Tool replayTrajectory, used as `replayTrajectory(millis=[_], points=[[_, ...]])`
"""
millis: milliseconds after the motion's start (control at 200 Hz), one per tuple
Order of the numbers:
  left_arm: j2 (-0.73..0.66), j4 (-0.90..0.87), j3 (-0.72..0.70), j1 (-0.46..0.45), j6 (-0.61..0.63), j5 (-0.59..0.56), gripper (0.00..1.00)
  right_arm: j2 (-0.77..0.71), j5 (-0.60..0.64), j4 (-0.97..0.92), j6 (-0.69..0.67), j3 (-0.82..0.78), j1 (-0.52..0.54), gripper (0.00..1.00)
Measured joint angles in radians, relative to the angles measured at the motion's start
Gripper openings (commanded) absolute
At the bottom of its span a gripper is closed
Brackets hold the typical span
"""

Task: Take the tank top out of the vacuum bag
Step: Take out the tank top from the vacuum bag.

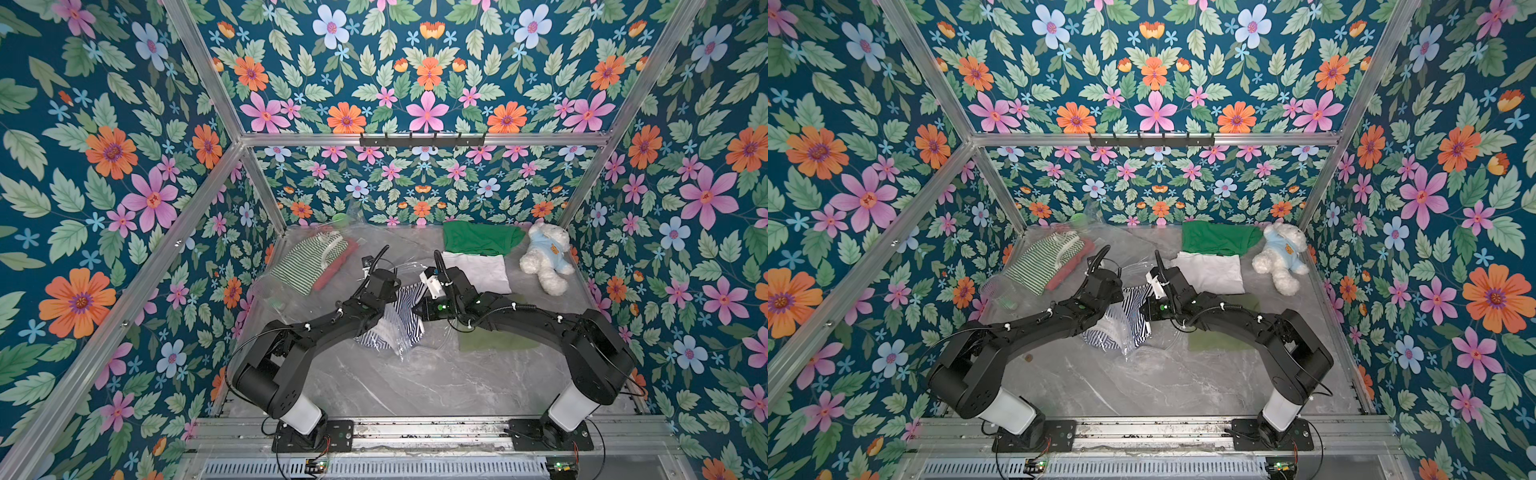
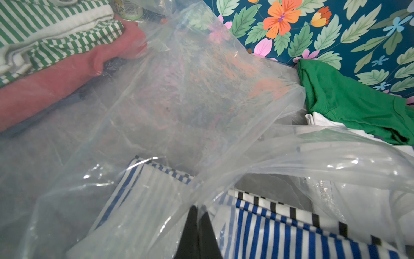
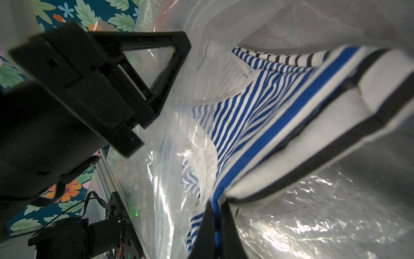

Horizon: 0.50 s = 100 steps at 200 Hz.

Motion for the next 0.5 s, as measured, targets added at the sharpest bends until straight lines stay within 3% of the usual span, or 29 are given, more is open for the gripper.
replayTrajectory(millis=[85, 165, 295, 500], points=[[0.000, 0.000, 0.000, 0.000, 0.000, 0.000, 0.00, 0.019, 0.029, -0.028, 0.022, 0.017, -0.008, 0.49], [0.000, 0.000, 0.000, 0.000, 0.000, 0.000, 0.00, 0.042, 0.076, -0.071, 0.045, 0.016, -0.029, 0.66], [0.000, 0.000, 0.000, -0.001, 0.000, -0.001, 0.00, 0.020, 0.137, -0.124, 0.093, -0.040, -0.055, 0.69], [-0.002, 0.000, 0.000, -0.001, 0.000, -0.002, 0.00, -0.002, 0.137, -0.124, 0.144, -0.072, -0.056, 0.67]])
